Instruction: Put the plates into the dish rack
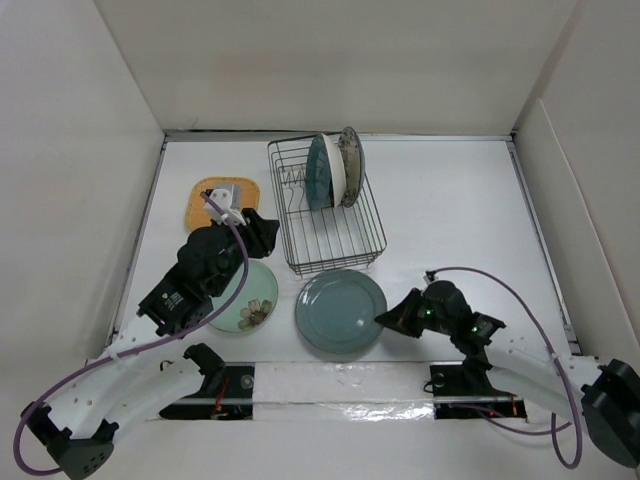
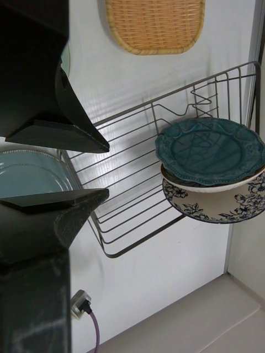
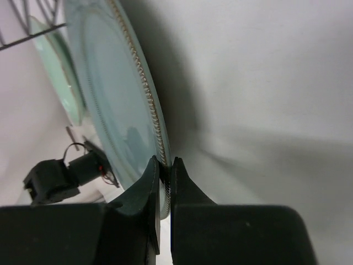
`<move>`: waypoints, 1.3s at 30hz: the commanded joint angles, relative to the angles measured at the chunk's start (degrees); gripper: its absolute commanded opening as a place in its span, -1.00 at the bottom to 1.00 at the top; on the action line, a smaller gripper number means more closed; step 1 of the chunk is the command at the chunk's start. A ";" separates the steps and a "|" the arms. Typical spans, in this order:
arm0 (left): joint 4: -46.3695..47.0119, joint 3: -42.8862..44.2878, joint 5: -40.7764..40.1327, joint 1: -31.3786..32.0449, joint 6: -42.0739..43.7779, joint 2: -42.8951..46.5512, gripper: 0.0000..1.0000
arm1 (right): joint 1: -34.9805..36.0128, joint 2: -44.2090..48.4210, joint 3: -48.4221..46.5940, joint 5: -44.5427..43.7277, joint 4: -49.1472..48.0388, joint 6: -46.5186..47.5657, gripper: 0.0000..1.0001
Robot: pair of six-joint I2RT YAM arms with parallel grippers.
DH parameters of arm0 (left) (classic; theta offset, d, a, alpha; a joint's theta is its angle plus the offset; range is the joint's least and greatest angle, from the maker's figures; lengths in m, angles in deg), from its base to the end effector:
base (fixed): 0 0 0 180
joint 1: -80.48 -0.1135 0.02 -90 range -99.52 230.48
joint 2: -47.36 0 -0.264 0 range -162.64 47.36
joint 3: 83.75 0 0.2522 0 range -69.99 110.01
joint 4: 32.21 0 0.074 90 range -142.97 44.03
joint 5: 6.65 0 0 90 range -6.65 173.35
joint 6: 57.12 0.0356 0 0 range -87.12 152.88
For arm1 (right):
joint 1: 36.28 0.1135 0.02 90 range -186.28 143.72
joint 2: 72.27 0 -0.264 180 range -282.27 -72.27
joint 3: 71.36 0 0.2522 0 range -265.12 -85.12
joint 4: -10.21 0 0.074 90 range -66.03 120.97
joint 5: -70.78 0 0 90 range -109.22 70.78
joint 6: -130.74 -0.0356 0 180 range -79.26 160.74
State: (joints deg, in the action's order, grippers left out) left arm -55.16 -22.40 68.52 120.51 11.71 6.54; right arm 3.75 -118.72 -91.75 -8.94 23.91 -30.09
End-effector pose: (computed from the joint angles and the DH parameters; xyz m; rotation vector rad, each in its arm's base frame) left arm 0.1320 -0.0990 0.3699 0.0666 1.6453 -0.6143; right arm 0.1096 0.1004 0.1243 0.5752 2.4947 1.1181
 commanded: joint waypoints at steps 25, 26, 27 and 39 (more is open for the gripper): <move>2.07 0.57 -3.36 -0.13 0.07 1.35 -0.39 | 13.75 7.88 -38.36 -5.37 22.12 19.23 -1.00; 1.98 0.57 -3.89 -0.13 0.07 1.62 -0.39 | 13.76 7.87 -39.41 -4.84 22.03 19.15 -1.00; 1.90 0.66 -4.24 -0.13 -0.01 1.71 -0.39 | 13.76 7.96 -41.51 -4.31 21.77 19.32 -1.00; 1.28 2.24 -7.85 -0.13 0.51 3.20 -0.42 | 12.97 0.33 -60.32 -8.78 23.26 30.12 -1.00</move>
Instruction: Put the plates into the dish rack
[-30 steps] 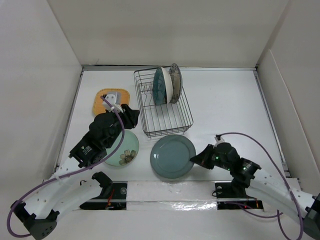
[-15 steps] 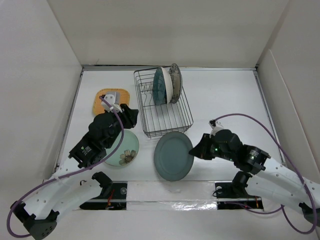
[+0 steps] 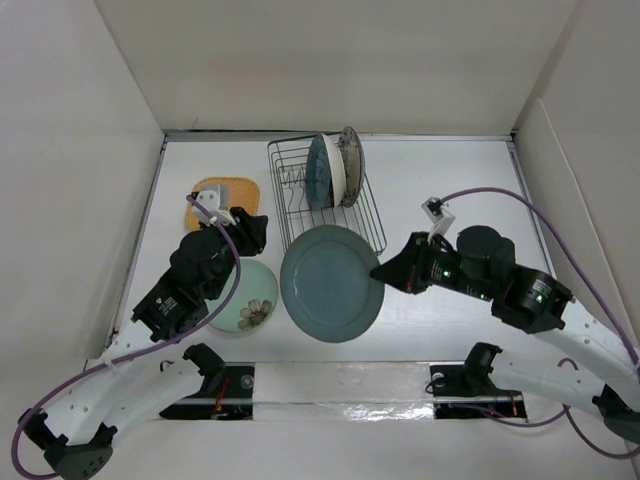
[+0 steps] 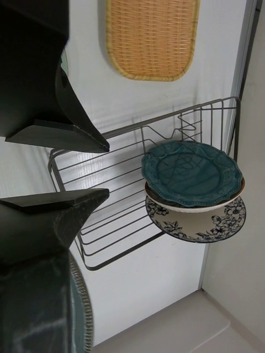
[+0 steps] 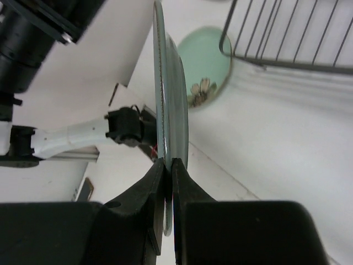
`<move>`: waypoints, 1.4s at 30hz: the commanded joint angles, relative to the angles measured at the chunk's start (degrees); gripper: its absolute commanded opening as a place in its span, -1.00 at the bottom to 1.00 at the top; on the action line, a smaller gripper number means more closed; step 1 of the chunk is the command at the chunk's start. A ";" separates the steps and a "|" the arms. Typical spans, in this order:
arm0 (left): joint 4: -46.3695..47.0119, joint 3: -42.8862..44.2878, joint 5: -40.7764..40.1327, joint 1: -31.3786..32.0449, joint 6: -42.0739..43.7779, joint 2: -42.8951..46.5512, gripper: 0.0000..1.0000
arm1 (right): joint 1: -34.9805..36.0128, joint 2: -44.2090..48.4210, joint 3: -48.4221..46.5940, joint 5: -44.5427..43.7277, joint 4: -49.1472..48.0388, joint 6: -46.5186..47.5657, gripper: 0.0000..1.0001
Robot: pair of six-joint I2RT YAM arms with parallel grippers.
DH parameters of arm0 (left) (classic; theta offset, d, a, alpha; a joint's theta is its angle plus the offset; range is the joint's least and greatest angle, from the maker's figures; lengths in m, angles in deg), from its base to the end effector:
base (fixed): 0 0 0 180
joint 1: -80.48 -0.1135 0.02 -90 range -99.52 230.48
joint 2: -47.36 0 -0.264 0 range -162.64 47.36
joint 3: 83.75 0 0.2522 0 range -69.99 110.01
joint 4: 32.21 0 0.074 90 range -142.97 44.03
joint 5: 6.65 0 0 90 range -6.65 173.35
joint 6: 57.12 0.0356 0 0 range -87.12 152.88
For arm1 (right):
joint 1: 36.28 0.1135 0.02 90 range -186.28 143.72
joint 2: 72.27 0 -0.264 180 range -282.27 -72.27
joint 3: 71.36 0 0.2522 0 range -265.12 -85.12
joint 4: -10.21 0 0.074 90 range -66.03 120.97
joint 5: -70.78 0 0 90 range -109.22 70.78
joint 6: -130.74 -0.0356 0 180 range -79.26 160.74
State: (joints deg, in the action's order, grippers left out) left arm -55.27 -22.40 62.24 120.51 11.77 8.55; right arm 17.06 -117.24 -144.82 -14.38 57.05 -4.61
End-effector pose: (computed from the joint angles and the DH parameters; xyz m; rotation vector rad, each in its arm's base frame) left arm 0.1265 -0.0895 0.3747 -0.0281 1.6053 -0.5424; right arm 0.0924 0.1292 0.3859 -0.2095 2.0838 1.2040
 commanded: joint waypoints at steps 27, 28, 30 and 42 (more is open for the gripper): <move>1.83 0.22 2.30 -0.13 0.36 2.16 -0.37 | -22.05 -59.17 -69.83 -11.51 -10.76 24.24 -1.00; 1.92 0.22 2.21 -0.13 0.45 2.07 -0.37 | -21.27 -60.31 -71.33 -13.52 -10.32 24.68 -1.00; 1.74 0.39 1.59 -0.13 0.54 1.81 -0.31 | -20.47 -63.74 -75.36 -15.55 -9.71 26.09 -1.00; 1.83 -0.05 2.47 -0.13 0.54 2.33 -0.22 | -15.55 -68.41 -72.76 -26.64 -9.52 30.67 -1.00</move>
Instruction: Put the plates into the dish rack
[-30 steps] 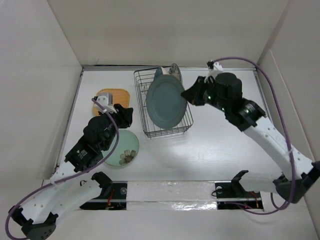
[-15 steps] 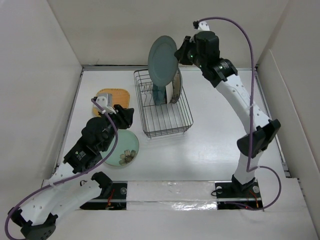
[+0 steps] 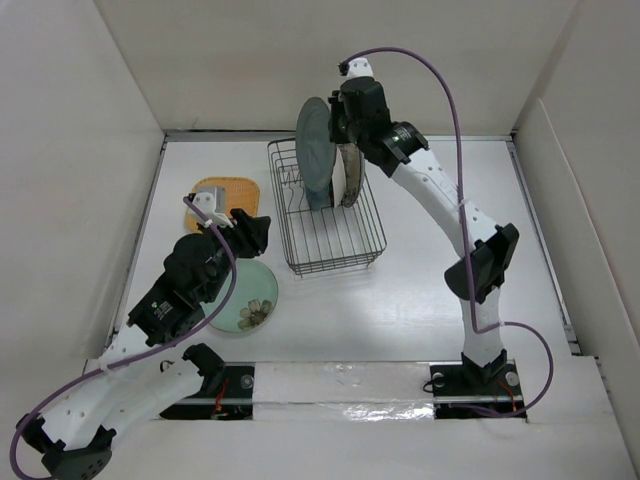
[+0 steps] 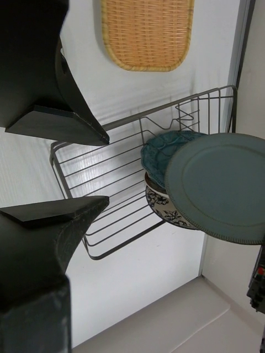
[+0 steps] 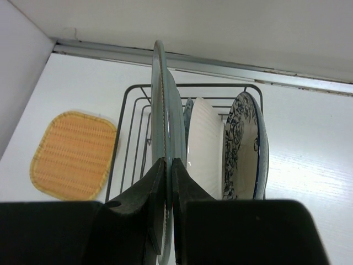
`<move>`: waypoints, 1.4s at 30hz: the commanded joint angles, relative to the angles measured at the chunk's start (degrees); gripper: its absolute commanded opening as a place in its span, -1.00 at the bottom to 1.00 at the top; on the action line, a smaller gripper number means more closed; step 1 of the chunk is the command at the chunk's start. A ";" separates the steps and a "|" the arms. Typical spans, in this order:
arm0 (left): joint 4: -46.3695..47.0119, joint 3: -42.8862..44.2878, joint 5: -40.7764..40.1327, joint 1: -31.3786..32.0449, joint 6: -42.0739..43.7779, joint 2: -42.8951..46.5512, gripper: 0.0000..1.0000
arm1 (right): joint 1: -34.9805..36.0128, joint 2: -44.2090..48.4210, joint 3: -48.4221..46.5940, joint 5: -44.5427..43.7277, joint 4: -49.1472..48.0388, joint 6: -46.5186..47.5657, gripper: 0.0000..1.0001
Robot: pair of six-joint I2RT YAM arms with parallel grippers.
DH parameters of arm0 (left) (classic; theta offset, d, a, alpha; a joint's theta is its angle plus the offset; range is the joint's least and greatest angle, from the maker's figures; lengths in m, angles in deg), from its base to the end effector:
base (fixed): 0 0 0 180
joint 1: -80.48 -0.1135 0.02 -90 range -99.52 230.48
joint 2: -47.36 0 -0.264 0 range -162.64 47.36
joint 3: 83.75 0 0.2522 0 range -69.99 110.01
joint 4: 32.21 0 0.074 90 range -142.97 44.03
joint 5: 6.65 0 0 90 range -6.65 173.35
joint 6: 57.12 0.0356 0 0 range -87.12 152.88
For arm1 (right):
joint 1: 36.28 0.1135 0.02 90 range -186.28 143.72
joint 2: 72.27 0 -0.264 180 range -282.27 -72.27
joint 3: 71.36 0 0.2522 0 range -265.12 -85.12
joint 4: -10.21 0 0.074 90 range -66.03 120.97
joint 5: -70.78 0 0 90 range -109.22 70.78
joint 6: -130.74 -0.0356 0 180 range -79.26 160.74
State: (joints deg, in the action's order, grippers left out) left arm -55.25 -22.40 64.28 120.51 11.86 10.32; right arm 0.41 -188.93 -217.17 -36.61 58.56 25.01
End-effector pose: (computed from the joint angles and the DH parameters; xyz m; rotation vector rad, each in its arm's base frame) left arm 0.1198 -0.0855 0.3787 -0.0066 1.5793 -0.5831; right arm 0.3758 0.2667 0.4368 -0.1420 1.8986 0.3344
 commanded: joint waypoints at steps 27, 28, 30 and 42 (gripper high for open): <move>2.16 -0.40 0.88 -0.13 0.62 -0.23 -0.20 | 4.71 -5.33 5.55 -10.82 -16.30 1.14 -1.00; 2.16 -0.40 0.88 -0.13 0.62 -0.23 -0.20 | 4.71 -5.16 6.36 -10.83 -17.09 0.79 -1.00; 2.07 -0.40 0.88 -0.13 0.62 -0.23 -0.20 | 4.71 -4.45 8.37 -11.26 -17.36 -0.18 -0.97; 2.33 -0.48 1.14 -0.13 0.62 -1.02 -0.20 | 6.29 2.48 8.91 -13.29 -17.10 0.35 0.52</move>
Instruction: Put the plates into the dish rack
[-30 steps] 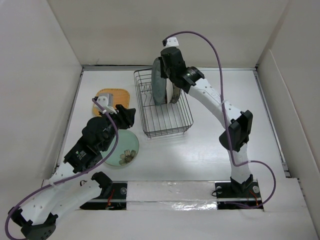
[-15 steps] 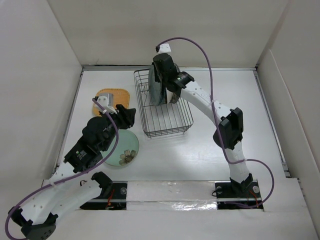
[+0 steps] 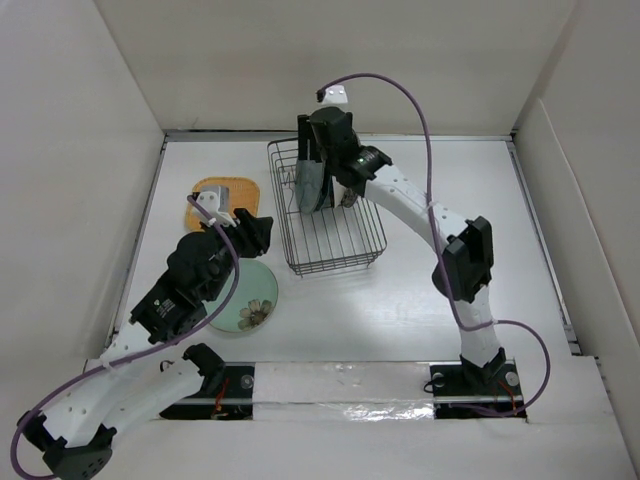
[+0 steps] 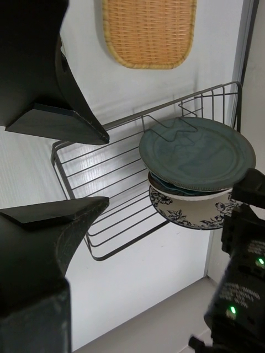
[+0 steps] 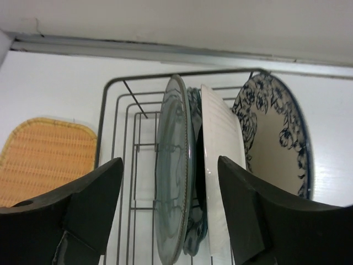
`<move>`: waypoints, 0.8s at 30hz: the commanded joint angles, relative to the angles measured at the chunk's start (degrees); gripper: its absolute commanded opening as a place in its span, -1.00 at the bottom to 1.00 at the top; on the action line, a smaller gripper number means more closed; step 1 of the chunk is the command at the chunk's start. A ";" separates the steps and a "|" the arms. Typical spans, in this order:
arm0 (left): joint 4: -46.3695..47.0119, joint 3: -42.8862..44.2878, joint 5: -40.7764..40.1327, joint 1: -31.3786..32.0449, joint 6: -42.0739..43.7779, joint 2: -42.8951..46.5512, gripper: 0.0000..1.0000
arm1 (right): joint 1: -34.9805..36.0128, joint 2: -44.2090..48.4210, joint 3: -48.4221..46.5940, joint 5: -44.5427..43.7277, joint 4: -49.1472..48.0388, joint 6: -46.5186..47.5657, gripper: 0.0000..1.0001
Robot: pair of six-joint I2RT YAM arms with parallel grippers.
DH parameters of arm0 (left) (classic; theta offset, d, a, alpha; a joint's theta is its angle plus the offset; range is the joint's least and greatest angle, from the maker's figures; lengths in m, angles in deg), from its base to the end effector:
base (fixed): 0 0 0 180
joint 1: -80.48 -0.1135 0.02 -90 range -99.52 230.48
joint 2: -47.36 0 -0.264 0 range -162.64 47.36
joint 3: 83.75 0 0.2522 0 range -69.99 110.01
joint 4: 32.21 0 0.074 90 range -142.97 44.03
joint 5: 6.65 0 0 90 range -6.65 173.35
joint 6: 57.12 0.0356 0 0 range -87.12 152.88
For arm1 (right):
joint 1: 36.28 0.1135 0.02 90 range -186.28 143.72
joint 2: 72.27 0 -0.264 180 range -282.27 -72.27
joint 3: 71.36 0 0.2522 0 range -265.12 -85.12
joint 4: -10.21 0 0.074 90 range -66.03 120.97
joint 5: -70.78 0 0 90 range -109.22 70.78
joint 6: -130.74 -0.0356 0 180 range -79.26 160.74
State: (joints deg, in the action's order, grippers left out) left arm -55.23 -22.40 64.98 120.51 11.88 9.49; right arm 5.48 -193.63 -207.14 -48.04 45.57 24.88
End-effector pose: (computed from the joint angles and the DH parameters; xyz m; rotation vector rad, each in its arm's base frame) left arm 0.1226 -0.0883 0.3769 0.0072 1.5934 -0.5859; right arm 0.3843 0.3201 0.3641 -0.0966 1.8917 0.1985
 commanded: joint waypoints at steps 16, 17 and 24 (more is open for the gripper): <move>2.93 -0.13 0.09 -0.13 -0.01 0.25 -1.00 | 38.97 41.23 55.83 -6.50 -15.56 -34.74 -0.98; 2.93 0.13 0.35 -0.13 -0.19 0.16 -1.00 | 40.75 39.81 56.36 -8.51 -14.41 -37.73 -0.85; 3.28 0.04 2.02 -0.13 -0.80 2.01 -0.39 | 45.69 30.57 61.71 -12.49 -12.72 -58.48 0.37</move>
State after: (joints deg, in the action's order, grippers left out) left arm -54.79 -22.42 65.87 120.51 11.64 10.17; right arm 51.82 -163.57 -147.23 -54.56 33.40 -21.26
